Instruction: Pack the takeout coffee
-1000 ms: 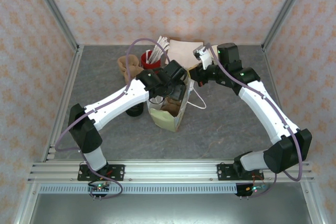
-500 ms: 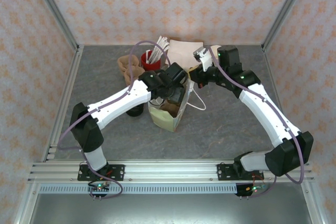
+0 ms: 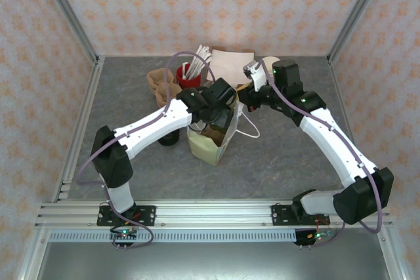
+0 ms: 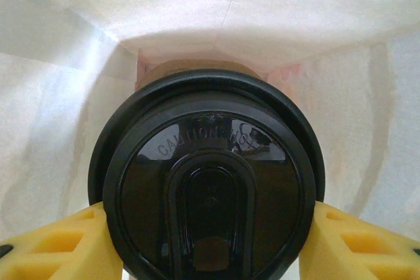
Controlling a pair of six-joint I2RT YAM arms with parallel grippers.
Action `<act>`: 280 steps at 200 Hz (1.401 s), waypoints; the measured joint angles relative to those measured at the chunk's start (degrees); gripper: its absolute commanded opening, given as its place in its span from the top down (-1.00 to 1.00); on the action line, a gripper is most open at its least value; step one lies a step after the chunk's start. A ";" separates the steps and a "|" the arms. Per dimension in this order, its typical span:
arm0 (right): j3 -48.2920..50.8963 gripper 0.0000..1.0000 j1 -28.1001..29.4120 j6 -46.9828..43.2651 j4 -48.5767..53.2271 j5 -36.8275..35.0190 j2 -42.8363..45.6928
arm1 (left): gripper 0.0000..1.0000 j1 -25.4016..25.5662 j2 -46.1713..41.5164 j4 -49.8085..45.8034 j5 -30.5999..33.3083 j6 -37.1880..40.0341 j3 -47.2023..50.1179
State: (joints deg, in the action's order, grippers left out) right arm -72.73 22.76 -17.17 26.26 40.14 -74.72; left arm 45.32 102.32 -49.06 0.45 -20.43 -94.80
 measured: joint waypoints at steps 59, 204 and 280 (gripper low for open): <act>0.66 1.00 0.02 0.63 -0.02 -0.44 0.02 | -0.04 -0.48 2.78 0.50 -0.22 0.02 -0.96; 3.32 1.00 0.09 2.19 -0.13 -3.02 1.55 | -0.04 -0.48 7.98 -0.85 -1.18 -0.02 -5.18; 4.28 1.00 0.20 2.84 0.66 -4.48 3.32 | -0.04 -0.48 8.87 -0.81 -2.05 0.00 -5.62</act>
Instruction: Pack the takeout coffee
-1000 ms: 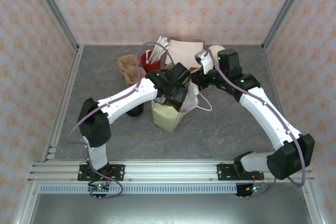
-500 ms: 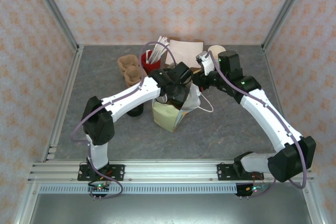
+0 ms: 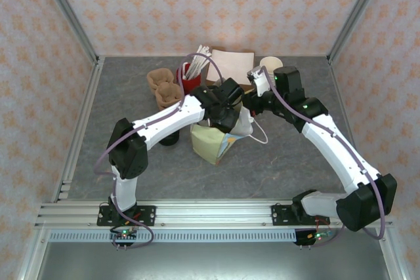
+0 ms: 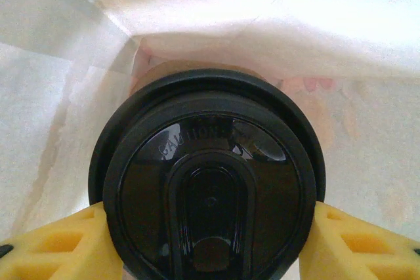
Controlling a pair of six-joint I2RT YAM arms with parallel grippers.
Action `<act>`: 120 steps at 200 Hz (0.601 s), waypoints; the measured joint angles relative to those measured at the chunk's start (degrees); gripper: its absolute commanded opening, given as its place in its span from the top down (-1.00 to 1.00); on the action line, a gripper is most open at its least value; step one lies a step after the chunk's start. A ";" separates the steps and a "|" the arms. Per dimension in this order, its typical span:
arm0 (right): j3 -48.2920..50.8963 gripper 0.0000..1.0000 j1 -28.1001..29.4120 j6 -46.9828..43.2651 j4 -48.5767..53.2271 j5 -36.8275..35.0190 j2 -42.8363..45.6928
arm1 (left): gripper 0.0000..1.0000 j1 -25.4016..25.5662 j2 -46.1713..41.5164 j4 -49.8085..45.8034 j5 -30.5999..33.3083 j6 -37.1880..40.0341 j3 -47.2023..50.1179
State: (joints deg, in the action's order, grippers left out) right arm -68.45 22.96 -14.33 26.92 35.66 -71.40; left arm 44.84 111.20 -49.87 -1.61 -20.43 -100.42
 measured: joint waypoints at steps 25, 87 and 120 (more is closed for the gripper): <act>0.24 1.00 0.15 0.22 0.07 -0.33 0.00 | -0.04 0.00 0.48 0.22 -0.31 -0.02 -0.04; 1.55 1.00 0.15 0.85 0.04 -0.81 0.28 | -0.04 0.02 1.86 0.85 -0.81 -0.04 -0.04; 1.73 1.00 0.15 0.90 0.02 -0.96 0.55 | -0.04 0.02 2.05 0.96 -0.94 -0.04 -0.07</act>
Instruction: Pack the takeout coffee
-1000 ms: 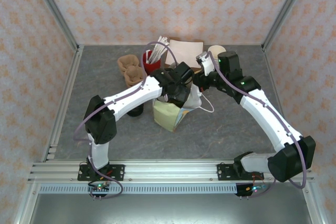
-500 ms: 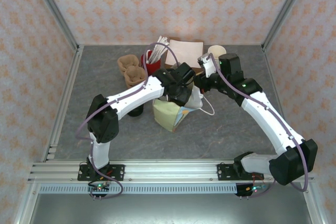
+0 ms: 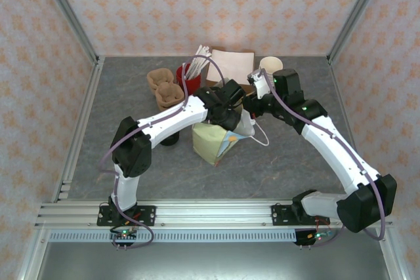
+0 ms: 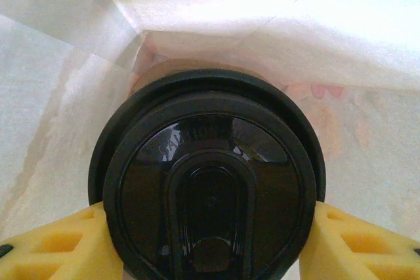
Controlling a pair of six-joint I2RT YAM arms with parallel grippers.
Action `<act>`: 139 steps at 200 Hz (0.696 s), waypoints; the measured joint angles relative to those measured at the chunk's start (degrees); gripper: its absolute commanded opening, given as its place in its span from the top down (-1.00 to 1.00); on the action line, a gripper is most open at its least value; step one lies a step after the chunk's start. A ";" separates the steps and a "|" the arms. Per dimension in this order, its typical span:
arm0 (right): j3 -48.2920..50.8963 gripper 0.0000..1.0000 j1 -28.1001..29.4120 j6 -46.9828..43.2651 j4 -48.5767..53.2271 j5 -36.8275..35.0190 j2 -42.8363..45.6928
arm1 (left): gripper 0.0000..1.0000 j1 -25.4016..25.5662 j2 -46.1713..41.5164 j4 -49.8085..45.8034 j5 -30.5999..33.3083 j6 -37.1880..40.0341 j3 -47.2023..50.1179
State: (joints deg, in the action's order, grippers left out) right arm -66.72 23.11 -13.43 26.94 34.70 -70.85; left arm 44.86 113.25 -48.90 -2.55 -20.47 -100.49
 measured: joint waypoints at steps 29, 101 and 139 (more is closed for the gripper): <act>0.09 1.00 0.00 0.39 0.00 -0.04 0.00 | -0.04 0.00 0.31 -0.04 0.00 0.00 -0.37; 1.79 1.00 0.00 2.10 -1.20 -0.70 1.73 | -0.20 -0.02 0.33 -0.07 -1.20 0.96 -0.72; 1.95 1.00 0.17 2.86 -1.81 -0.74 2.19 | -0.38 -0.33 -0.31 -0.70 -1.75 1.46 -0.72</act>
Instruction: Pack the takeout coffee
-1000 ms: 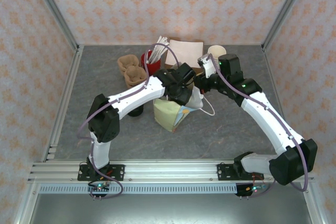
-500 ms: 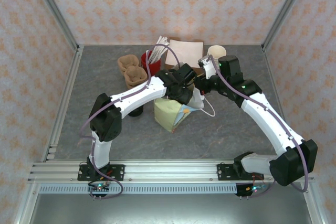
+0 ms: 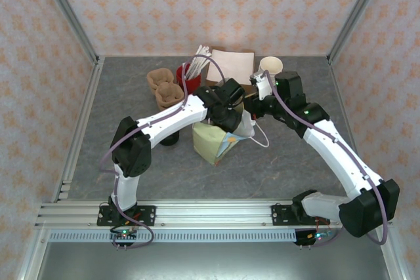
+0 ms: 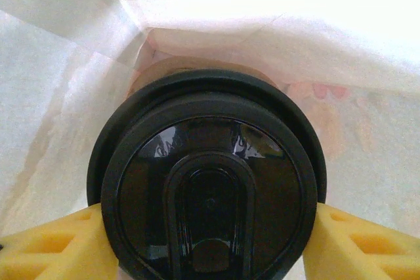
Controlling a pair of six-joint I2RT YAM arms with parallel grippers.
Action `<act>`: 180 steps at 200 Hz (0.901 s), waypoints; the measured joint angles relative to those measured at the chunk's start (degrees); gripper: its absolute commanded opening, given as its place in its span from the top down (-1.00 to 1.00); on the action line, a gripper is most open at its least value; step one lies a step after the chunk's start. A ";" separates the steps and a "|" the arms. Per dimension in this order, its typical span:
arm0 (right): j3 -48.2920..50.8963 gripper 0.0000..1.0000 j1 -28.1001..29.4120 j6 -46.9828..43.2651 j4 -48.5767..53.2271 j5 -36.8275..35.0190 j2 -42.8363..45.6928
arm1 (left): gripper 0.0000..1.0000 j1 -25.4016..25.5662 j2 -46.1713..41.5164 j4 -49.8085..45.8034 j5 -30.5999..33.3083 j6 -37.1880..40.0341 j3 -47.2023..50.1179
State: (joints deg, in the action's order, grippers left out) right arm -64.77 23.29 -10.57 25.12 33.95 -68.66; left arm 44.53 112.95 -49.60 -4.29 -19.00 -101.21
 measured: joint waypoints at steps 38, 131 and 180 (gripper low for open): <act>0.85 1.00 0.31 0.55 -1.29 0.04 0.26 | -0.53 -0.31 -0.20 -1.11 -0.20 0.15 -0.20; 2.32 1.00 0.44 0.52 -2.84 0.09 3.08 | -0.85 -0.46 -0.17 -5.90 -1.53 1.64 -3.98; 2.32 1.00 0.57 0.50 -3.52 0.31 3.32 | -0.90 -0.83 -0.04 -8.31 -2.84 2.60 -5.64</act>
State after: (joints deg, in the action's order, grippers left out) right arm -62.46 23.86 -10.07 21.61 34.26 -65.34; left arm 43.70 112.90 -57.91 -7.14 -16.40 -106.85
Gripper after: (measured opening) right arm 0.041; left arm 0.947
